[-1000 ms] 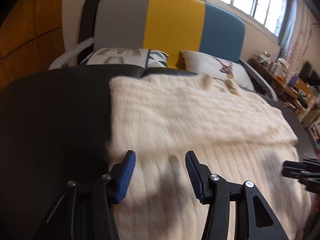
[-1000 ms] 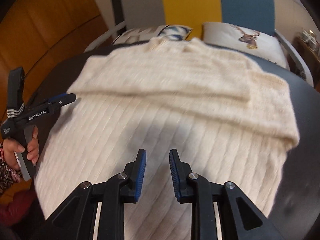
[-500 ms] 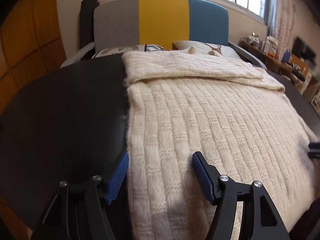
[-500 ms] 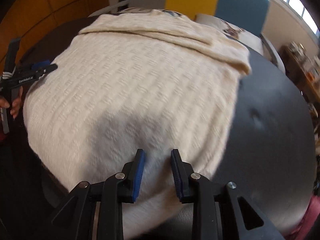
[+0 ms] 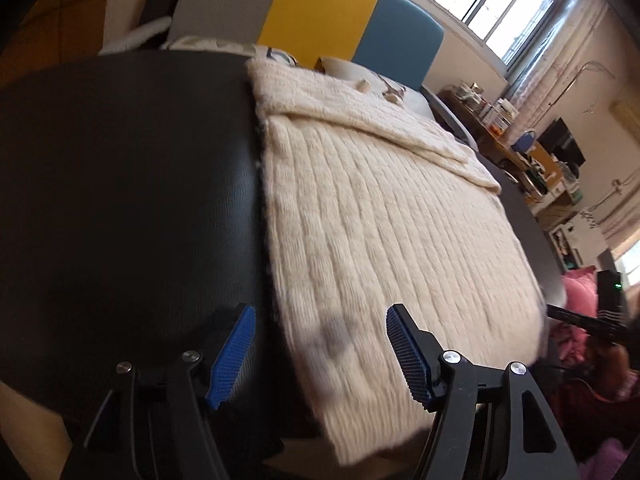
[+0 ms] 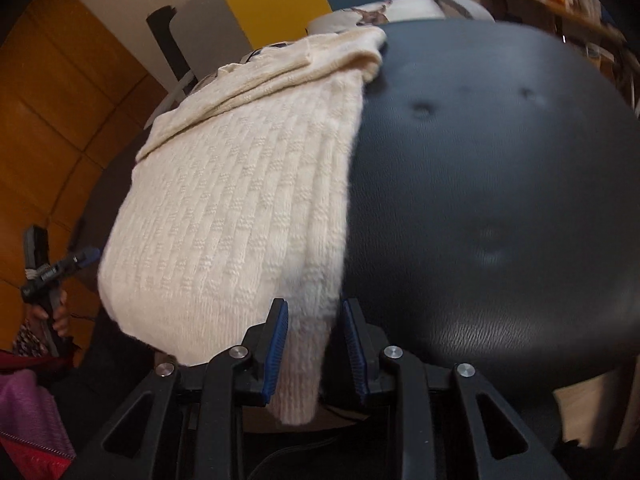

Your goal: Fold clothes

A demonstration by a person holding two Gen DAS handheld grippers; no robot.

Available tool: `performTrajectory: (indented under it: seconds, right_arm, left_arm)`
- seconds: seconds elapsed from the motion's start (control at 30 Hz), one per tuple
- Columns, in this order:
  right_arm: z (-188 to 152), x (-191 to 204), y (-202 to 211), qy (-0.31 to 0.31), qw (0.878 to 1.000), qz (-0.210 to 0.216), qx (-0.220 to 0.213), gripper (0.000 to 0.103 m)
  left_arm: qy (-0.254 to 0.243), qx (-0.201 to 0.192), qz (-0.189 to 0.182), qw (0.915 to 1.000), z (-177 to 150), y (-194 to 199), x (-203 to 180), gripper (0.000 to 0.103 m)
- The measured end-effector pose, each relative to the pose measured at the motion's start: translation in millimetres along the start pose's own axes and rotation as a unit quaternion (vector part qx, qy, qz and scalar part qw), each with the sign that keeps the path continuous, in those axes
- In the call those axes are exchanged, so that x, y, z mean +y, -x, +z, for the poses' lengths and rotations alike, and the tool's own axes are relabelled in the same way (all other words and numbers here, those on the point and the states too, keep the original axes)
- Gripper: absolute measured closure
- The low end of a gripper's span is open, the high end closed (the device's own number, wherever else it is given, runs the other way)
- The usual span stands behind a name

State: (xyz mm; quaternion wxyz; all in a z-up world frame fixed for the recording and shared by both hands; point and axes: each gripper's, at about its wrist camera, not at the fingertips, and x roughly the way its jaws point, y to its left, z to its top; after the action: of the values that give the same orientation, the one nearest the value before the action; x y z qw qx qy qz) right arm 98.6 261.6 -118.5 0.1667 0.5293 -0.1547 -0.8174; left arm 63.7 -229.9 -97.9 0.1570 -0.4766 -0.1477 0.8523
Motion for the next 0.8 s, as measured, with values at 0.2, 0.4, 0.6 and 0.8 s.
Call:
performTrajectory:
  seconds: [0.2,0.4,0.6,0.8]
  right_arm:
    - [-15.7,-8.9,-3.2,-0.035,0.996,0.085,-0.008,0.074]
    - [-18.9,-12.6,-15.1,-0.061,0.985,0.159,-0.007,0.073]
    - [-15.9,-4.2,-28.9,-0.064,0.976,0.206,0.002,0.073]
    - [-12.9,6.1,-35.8,-0.057,0.975,0.215,0.009,0.073]
  left_arm:
    - [0.018,0.039,-0.048,0.9979,-26.0,-4.7,0.0,0.034]
    - [0.048,0.025,-0.079,0.9954,-38.1,-0.5,4.1,0.031]
    - [0.052,0.006,-0.142,0.9884,-39.7,5.8,0.6,0.029]
    - [0.056,0.015,-0.158,0.9858,-44.5,4.4,-1.7,0.029]
